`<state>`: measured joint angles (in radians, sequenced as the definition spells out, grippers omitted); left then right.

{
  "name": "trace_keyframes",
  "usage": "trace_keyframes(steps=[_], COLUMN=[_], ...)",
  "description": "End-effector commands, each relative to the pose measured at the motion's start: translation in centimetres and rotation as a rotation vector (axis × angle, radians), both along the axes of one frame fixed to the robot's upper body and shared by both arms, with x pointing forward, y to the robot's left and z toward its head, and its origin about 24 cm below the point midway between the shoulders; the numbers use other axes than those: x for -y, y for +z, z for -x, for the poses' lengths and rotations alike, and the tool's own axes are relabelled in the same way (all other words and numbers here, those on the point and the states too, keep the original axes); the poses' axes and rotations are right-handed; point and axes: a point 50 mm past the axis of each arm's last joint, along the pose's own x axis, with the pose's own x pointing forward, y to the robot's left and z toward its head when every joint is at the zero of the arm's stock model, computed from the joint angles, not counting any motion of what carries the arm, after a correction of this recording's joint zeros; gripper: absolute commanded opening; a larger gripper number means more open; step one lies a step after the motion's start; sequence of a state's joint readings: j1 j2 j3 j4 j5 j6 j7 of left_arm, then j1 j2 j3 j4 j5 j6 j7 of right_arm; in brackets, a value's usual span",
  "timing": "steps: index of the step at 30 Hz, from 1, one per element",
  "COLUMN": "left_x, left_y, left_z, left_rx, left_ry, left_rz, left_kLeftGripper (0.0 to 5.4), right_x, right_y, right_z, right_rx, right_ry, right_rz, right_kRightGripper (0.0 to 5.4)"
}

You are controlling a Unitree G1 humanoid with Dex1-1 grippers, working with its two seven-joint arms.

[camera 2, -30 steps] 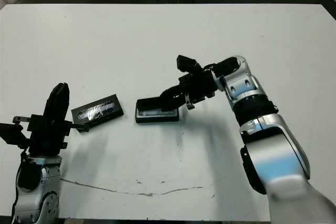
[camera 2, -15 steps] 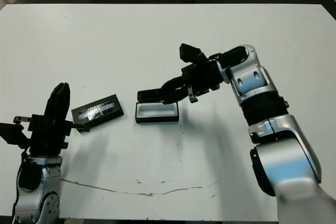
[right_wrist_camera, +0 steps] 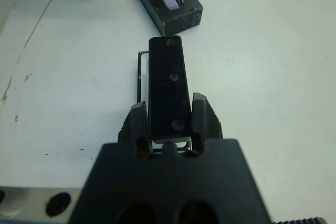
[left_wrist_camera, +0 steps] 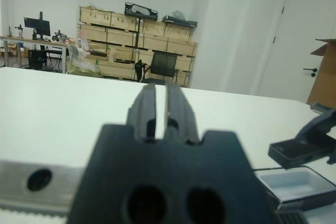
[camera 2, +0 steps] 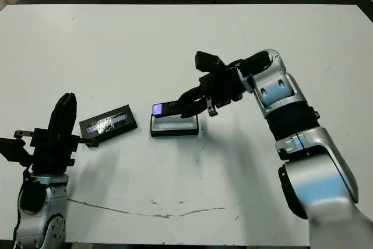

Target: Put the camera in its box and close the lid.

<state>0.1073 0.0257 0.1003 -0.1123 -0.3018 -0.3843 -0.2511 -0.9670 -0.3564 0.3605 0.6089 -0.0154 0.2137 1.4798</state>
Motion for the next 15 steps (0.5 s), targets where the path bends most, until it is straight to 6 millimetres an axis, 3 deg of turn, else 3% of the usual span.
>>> trace_keyframes(steps=[1, 15], left_x=[-0.26, -0.3], left_y=[-0.63, -0.8], left_z=[0.14, 0.14], left_rx=[-0.026, -0.027], left_ry=[0.008, -0.008], left_rz=[-0.003, 0.005], left_kLeftGripper=[0.0, 0.0], right_x=[0.25, 0.57], right_y=[-0.92, -1.79], right_z=[0.07, -0.07], right_rx=[-0.009, -0.018], right_ry=[-0.003, -0.009], right_rz=[0.02, 0.021], right_kRightGripper=[0.23, 0.23])
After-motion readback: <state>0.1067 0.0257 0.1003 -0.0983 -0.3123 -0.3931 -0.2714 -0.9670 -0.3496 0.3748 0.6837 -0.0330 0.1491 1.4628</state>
